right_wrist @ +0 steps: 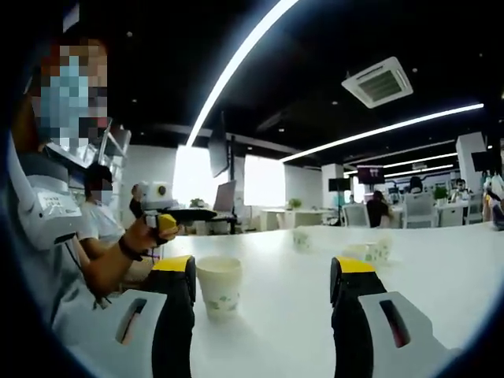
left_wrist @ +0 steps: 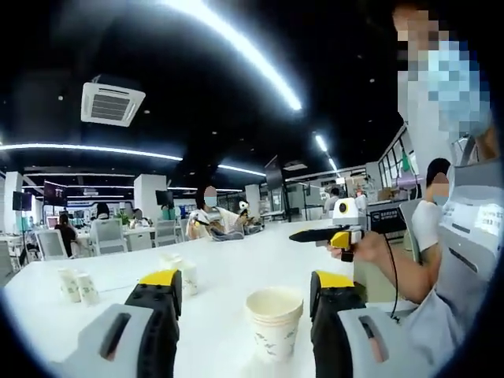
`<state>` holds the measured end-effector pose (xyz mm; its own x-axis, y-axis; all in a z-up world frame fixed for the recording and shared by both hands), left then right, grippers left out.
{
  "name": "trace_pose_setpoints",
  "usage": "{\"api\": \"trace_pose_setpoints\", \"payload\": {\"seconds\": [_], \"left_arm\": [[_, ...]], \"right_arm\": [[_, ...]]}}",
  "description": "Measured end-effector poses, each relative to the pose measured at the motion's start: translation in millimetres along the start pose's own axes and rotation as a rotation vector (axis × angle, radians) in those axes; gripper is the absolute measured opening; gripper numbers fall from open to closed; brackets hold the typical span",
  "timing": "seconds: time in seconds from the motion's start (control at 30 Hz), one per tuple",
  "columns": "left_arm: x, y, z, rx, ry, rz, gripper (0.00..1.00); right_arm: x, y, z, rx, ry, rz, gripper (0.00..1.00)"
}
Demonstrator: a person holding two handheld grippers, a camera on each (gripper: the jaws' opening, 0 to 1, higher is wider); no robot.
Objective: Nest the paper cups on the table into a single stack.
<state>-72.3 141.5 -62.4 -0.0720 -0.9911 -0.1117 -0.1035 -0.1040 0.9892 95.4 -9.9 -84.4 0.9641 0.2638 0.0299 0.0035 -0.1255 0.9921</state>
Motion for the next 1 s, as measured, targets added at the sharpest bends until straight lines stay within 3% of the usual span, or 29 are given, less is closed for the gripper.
{"api": "trace_pose_setpoints", "payload": {"seconds": [0.3,0.5,0.77,1.0], "left_arm": [[-3.4,2.6,8,0.019,0.012,0.011,0.67],[-2.5,2.7,7,0.023,-0.001,0.017,0.67],[-4.0,5.0,11,0.033,-0.003,0.022,0.67],[-2.6,8.4,14,0.035,-0.002,0.014,0.66]], "right_arm": [[21,-15.8,-13,-0.049,-0.053,0.038,0.74],[40,-15.3,-21,-0.071,-0.073,0.074,0.75],[71,-14.1,-31,-0.081,-0.081,0.081,0.74],[108,-26.3,-40,-0.115,-0.097,0.059,0.73]]}}
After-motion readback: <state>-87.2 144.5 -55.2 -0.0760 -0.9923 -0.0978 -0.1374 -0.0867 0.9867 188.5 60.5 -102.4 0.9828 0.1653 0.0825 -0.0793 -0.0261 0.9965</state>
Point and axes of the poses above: the point that each gripper's makers call its tool centre point, and the gripper's own axes: z roughly backward along the fingers, x roughly to its right, y roughly out of its top, the point moved 1 cm from there along z, roughly backward along the fingers, and after that the axes turned 3 degrees about y, right-handed, at the moved point
